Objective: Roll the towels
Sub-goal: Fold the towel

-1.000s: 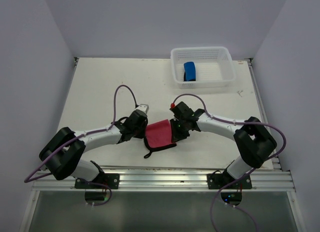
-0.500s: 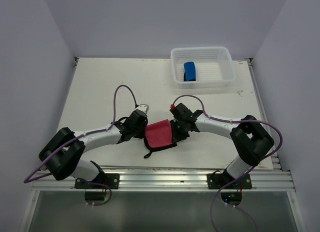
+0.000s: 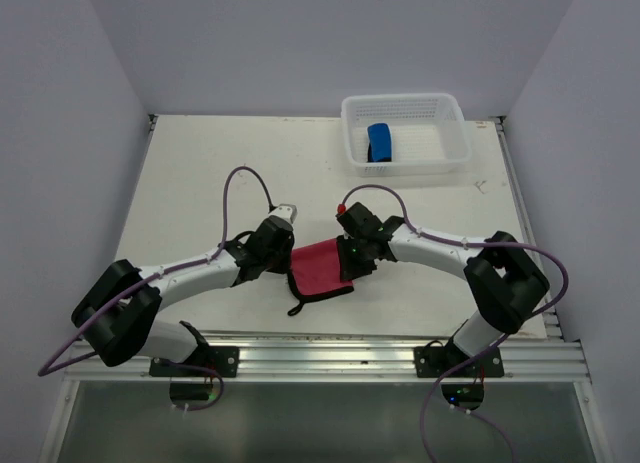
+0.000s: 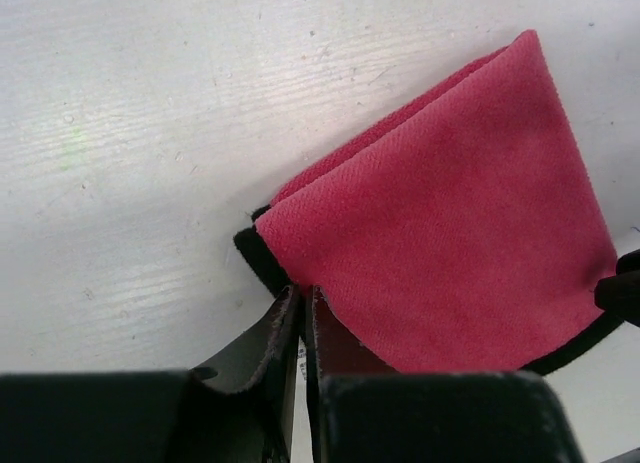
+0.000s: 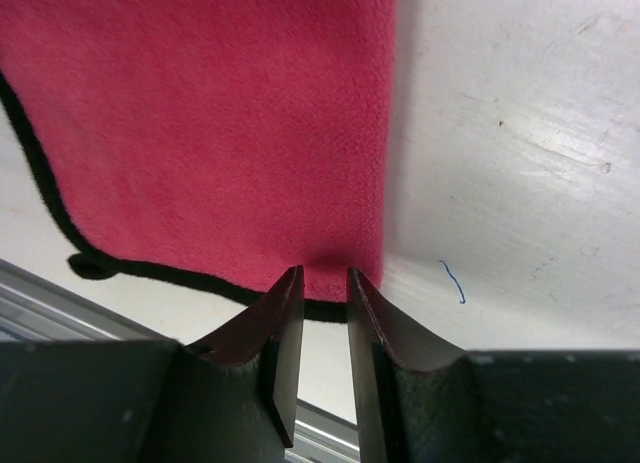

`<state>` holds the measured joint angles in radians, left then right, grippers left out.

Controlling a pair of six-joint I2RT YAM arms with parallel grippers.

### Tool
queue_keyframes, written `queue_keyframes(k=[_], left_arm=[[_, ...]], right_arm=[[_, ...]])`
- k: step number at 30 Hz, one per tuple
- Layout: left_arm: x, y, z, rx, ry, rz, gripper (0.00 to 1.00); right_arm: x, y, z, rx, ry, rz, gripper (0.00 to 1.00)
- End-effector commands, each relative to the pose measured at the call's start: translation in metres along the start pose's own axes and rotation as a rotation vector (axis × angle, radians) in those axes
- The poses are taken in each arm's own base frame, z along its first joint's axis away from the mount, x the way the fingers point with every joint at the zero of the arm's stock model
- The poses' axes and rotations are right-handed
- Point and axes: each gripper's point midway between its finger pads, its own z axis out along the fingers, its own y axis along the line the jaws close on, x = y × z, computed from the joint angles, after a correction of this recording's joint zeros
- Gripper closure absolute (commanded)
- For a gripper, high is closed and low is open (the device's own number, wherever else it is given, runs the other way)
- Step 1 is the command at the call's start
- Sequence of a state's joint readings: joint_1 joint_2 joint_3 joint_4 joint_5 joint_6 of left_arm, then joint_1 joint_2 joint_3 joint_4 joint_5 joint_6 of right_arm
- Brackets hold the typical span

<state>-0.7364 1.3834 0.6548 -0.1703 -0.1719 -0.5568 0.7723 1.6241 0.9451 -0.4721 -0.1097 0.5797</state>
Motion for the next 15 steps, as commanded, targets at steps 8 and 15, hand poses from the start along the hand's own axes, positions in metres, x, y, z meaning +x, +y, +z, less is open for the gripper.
queue_keyframes(k=[8,15], left_arm=[[-0.075,-0.032,-0.039,0.06,-0.136,-0.001,0.7],[-0.1,-0.04,-0.039,0.013,-0.114,0.0,0.63]], right_arm=[[-0.033,0.013,-0.047,-0.008,-0.166,0.09,0.69],[-0.02,0.002,-0.044,-0.072,-0.187,0.22,0.67]])
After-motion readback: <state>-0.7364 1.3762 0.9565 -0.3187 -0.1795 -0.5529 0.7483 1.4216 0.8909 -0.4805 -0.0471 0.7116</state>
